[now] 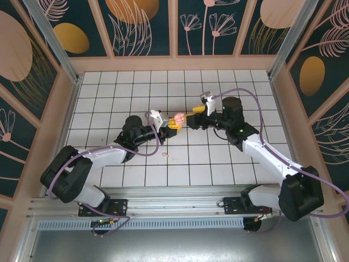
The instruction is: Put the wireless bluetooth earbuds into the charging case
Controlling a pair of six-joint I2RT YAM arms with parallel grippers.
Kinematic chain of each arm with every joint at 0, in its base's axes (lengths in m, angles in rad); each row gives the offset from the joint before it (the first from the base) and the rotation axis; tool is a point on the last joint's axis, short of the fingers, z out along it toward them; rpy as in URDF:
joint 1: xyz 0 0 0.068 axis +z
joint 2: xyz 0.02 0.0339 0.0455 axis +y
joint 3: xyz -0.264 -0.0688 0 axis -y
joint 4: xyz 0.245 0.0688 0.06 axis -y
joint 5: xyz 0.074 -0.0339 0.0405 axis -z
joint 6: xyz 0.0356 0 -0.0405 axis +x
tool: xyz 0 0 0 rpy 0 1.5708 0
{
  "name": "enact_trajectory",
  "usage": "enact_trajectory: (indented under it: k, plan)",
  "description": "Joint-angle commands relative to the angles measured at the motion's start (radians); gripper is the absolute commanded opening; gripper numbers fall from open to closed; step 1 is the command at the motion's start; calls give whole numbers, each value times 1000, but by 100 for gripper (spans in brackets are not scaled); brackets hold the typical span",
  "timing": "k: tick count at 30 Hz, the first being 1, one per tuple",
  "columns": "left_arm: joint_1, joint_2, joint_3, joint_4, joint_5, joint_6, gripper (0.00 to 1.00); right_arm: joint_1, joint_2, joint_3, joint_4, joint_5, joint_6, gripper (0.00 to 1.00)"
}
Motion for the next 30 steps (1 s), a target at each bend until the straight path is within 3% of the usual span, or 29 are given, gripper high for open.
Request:
enact_trajectory:
  k: [1,8,18,30]
  plan:
    - [-5,-13,38,47,13,20,5,5,-15,19,-35,27,-25,70]
    - [-5,5,22,50,-45,2,6,0,-76,56,-88,47,36,67]
    - [29,40,-1,59,-90,-119,6,8,-68,145,-416,280,303,63]
    - [167,-2,-33,-19,-96,-268,5,99,23,228,-594,355,272,60]
